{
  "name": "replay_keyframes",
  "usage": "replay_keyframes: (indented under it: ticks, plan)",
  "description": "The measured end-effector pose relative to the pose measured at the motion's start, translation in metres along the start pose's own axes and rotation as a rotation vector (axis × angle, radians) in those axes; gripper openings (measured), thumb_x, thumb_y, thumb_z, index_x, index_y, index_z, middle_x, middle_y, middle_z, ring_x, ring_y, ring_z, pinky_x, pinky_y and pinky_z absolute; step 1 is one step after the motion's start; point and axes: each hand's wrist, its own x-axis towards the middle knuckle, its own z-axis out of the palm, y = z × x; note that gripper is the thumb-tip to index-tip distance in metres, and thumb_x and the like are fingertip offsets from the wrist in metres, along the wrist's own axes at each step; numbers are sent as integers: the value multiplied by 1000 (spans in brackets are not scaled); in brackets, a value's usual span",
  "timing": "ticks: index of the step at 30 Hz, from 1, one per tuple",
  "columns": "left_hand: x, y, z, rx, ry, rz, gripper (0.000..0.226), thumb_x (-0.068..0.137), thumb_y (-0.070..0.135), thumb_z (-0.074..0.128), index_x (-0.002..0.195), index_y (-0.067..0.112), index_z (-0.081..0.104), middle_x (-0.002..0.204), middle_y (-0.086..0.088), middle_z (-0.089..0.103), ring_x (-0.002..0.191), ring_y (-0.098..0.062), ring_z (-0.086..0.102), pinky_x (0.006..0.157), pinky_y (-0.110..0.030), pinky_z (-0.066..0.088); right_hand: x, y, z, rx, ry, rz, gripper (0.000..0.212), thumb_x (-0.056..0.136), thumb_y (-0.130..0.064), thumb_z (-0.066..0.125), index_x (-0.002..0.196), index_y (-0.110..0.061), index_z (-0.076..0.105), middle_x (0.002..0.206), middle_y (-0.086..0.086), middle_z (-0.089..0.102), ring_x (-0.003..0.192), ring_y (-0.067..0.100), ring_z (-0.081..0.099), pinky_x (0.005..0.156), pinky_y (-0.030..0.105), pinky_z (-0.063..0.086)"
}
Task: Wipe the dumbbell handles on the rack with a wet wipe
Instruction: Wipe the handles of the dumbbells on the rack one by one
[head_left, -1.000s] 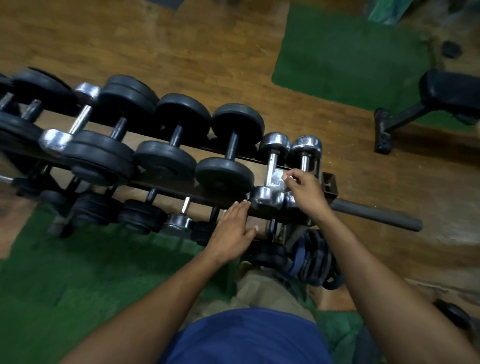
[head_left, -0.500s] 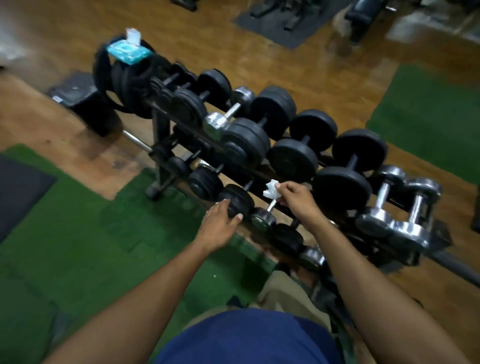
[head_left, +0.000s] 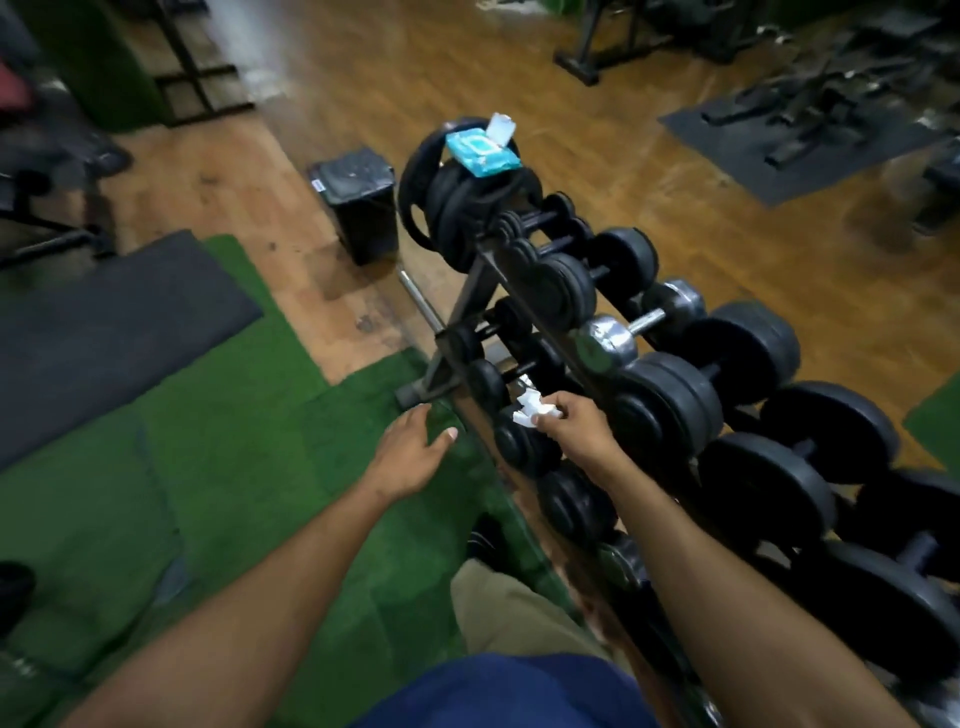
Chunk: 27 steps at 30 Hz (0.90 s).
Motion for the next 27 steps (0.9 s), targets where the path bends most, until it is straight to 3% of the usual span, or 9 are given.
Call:
replay_keyframes:
  ticks: [5,11,16,21,27]
  plan:
    - [62,-15,-40,19,-23,-92,72,104,50,48,159,9,27,164,-14,30,150,-30,29,122,-40,25,84,-37,28,-23,-31,5,17,86,-33,70,102,-27,71,94,0,73,89,17,66,81,34,52]
    - [138,-19,-78,77,-53,-110,72,103,52,50,157,8,31,161,-16,36,146,-32,36,120,-42,30,178,-66,50,-38,-79,26,23,81,-45,62,89,-25,70,76,-4,72,76,16,69,75,46,59]
    - [187,-13,-110,90,-83,-106,70,103,50,50,158,12,29,162,-12,34,147,-29,35,118,-38,28,229,-99,54,-40,-80,51,26,92,-40,61,94,-17,71,90,3,72,90,21,67,81,38,54]
    - [244,-22,-131,93,-148,-87,70,103,49,52,158,11,30,161,-13,35,146,-29,36,118,-37,28,267,-107,70,-25,21,109,24,94,-36,61,92,-14,70,89,6,71,87,23,64,74,34,48]
    - [330,-40,-146,146,-314,-33,62,102,47,54,150,11,40,153,-14,45,137,-31,45,108,-36,37,313,-97,103,9,147,309,15,91,-25,63,104,-18,65,98,6,72,93,24,68,83,36,55]
